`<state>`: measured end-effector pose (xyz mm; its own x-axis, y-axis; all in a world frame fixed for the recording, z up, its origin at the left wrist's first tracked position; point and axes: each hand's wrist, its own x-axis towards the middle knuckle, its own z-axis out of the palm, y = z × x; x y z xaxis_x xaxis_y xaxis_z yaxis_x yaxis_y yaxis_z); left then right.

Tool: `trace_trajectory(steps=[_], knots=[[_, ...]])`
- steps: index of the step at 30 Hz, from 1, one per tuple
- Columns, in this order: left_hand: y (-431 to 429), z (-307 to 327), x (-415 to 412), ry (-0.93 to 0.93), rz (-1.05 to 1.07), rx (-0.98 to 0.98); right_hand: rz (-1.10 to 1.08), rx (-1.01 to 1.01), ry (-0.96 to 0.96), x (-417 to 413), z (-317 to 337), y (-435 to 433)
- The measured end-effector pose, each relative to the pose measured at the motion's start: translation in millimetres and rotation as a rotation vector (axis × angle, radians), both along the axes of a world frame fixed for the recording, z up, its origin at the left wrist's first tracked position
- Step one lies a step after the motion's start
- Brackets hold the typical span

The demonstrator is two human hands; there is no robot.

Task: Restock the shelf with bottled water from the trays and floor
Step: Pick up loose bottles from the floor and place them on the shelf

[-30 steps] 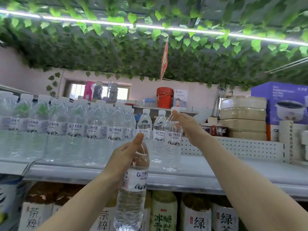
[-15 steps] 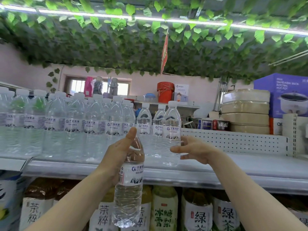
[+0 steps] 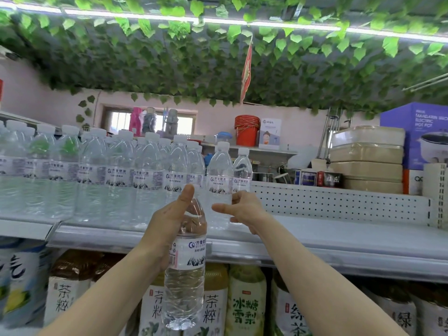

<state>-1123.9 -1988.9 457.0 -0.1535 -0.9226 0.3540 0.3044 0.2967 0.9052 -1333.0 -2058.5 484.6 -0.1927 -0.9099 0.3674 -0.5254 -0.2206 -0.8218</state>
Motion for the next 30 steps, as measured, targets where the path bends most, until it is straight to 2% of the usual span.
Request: trace_trajectory(steps=[22, 25, 28, 30], knots=[[10, 0, 7, 0.001, -0.003, -0.012, -0.113, -0.016, 0.096, 22, -6, -15], [14, 5, 6, 0.010, -0.014, -0.013, -0.080, -0.031, 0.054, 21, -7, -1], [14, 12, 4, 0.014, -0.019, -0.031, -0.036, -0.164, -0.047, 16, -4, 30], [13, 20, -1, 0.009, -0.023, -0.054, 0.092, -0.202, -0.169, 16, -7, 56]])
